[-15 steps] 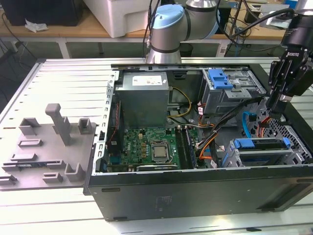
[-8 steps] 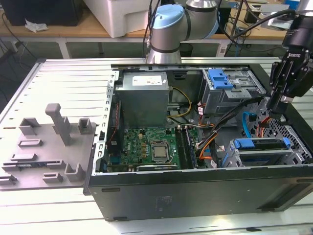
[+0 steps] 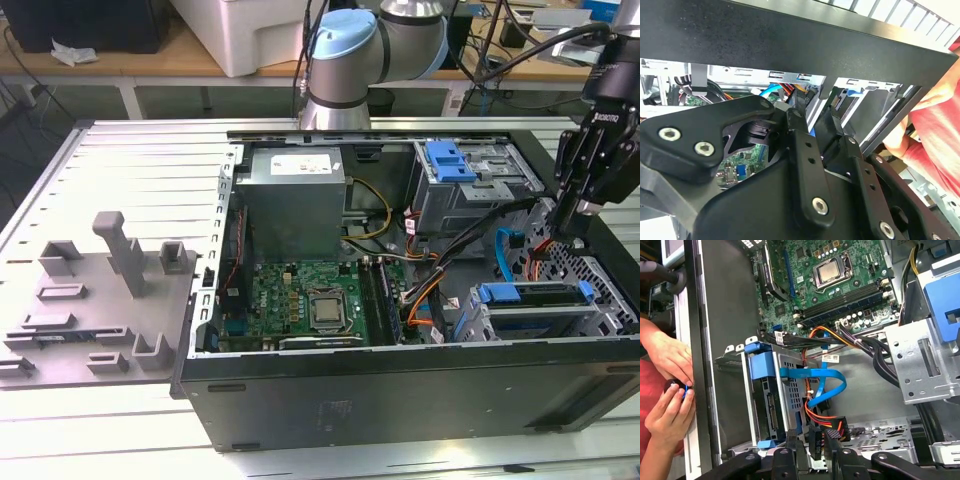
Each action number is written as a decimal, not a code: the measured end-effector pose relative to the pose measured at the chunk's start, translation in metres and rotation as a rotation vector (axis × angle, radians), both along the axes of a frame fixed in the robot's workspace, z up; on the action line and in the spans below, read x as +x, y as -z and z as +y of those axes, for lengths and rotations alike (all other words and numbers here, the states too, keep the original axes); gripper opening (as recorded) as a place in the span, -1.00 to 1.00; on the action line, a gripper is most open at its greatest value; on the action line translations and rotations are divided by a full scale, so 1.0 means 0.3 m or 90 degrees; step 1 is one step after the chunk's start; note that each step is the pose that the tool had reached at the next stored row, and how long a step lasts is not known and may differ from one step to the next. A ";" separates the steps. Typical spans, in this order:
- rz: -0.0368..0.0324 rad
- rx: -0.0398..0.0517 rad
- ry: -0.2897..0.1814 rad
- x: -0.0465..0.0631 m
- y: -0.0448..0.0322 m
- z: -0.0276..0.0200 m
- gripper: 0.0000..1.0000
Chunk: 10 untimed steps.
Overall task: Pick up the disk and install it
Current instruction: 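Insert the first disk wire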
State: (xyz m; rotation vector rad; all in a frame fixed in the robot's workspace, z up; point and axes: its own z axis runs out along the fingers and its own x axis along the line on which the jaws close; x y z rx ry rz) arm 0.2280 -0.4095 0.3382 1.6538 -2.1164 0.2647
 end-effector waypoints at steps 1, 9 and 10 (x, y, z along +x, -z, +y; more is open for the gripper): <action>0.0000 -0.0001 0.000 0.000 0.000 -0.001 -0.30; 0.0038 -0.0012 0.001 0.000 0.004 -0.006 -0.30; 0.0052 -0.0026 0.001 0.000 0.005 -0.006 -0.30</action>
